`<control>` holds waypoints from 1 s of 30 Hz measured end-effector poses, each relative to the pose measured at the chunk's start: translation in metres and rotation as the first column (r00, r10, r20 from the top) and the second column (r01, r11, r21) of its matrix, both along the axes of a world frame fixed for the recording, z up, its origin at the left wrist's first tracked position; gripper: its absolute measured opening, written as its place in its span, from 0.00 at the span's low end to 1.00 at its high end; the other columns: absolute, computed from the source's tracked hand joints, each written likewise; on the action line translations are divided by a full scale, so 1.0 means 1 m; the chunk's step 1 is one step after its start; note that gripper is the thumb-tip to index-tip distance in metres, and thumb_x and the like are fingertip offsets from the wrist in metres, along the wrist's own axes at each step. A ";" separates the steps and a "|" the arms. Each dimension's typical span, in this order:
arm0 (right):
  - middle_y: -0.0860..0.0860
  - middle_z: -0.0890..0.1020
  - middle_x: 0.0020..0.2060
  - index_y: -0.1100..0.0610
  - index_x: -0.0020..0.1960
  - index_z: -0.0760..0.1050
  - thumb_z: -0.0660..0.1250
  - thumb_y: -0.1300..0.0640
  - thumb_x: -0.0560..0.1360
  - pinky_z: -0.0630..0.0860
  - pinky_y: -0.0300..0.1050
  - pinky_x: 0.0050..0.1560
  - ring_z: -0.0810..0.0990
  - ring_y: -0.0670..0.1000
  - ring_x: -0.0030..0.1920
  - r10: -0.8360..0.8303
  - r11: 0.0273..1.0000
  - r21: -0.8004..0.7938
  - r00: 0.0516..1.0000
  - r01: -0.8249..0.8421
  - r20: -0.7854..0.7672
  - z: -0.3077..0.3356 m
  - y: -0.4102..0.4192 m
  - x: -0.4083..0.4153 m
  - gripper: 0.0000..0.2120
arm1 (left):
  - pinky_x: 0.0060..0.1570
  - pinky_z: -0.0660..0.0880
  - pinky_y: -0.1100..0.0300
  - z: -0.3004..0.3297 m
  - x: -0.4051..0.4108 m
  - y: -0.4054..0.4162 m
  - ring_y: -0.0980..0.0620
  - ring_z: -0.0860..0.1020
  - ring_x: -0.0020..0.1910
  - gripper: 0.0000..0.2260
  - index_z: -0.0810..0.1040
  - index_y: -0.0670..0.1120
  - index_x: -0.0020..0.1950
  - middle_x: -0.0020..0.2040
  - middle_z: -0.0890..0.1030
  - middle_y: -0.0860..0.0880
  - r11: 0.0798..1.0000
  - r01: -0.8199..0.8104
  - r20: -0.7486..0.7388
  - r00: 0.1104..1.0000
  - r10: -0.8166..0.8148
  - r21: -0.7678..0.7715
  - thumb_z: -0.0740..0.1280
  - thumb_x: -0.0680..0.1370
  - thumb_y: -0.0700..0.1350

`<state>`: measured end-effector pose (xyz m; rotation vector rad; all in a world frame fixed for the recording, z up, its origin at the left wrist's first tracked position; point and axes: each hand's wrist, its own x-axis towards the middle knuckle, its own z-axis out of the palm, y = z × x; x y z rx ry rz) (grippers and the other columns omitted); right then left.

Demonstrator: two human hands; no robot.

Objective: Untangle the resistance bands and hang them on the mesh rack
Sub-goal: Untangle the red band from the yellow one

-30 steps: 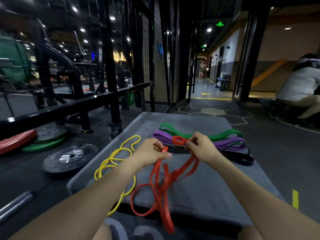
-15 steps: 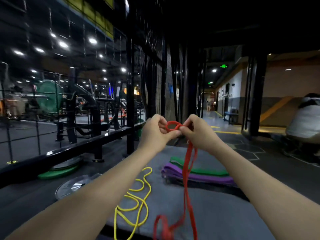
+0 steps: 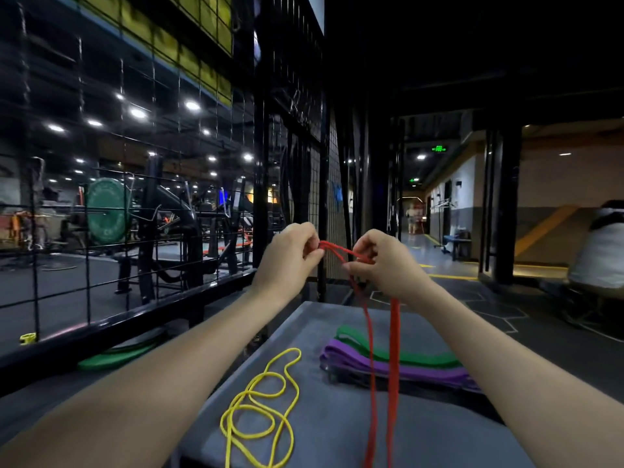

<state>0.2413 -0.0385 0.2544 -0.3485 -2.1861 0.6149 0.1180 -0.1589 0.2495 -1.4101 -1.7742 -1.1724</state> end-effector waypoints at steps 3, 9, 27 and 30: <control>0.50 0.77 0.35 0.56 0.44 0.74 0.73 0.55 0.69 0.76 0.45 0.40 0.75 0.49 0.36 -0.001 1.000 0.006 1.000 0.001 0.028 -0.002 0.006 -0.001 0.10 | 0.37 0.71 0.60 0.008 -0.004 -0.001 0.55 0.72 0.35 0.04 0.73 0.43 0.41 0.41 0.76 0.49 0.999 0.005 -0.045 0.999 -0.007 -0.042 0.67 0.74 0.39; 0.48 0.74 0.32 0.56 0.46 0.76 0.71 0.51 0.72 0.72 0.41 0.37 0.72 0.47 0.33 0.045 0.999 0.016 0.995 -0.047 0.086 -0.017 0.008 -0.010 0.10 | 0.40 0.73 0.62 0.021 0.000 0.009 0.55 0.73 0.38 0.04 0.72 0.46 0.48 0.40 0.75 0.51 0.999 0.022 -0.137 0.990 -0.027 -0.038 0.65 0.76 0.40; 0.51 0.70 0.28 0.60 0.43 0.71 0.58 0.58 0.80 0.71 0.40 0.29 0.68 0.46 0.24 0.255 0.871 -0.392 0.954 -0.297 -0.158 -0.022 0.003 -0.021 0.08 | 0.44 0.71 0.68 0.043 -0.008 0.024 0.55 0.73 0.45 0.06 0.79 0.45 0.52 0.47 0.74 0.49 0.997 -0.071 -0.176 0.981 0.074 0.022 0.65 0.77 0.41; 0.51 0.71 0.27 0.60 0.44 0.73 0.53 0.56 0.82 0.67 0.36 0.25 0.67 0.45 0.24 0.246 0.882 -0.366 0.952 -0.297 -0.181 -0.021 0.004 -0.022 0.14 | 0.47 0.70 0.64 0.040 -0.013 0.022 0.54 0.74 0.47 0.06 0.79 0.45 0.52 0.49 0.75 0.49 0.995 -0.096 -0.183 0.978 0.095 0.004 0.65 0.77 0.42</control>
